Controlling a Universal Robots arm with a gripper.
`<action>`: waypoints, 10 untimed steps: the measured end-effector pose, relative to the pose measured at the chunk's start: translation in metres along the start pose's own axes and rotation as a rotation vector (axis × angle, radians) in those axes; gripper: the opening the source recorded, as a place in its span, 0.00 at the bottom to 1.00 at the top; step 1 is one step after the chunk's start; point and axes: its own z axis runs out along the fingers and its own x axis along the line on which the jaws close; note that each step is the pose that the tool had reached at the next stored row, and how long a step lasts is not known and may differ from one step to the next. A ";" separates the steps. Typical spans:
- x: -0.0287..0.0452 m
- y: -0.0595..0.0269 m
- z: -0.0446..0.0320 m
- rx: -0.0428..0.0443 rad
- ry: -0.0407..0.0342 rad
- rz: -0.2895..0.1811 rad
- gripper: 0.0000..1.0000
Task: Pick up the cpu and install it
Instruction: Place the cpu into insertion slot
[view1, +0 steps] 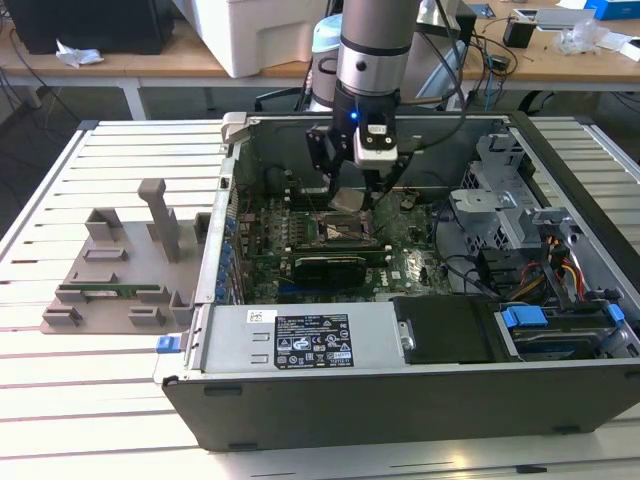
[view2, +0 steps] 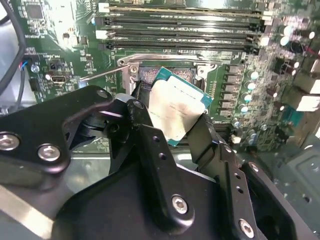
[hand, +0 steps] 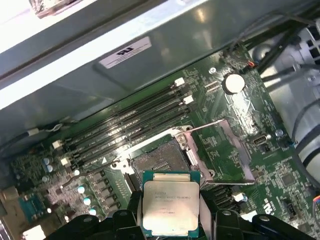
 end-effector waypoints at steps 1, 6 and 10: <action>0.0000 0.0000 0.0000 -0.0010 0.0004 0.022 0.54; 0.0000 0.0000 0.0001 -0.0043 0.0021 0.097 0.54; 0.0000 0.0000 0.0001 -0.0062 0.0031 0.147 0.54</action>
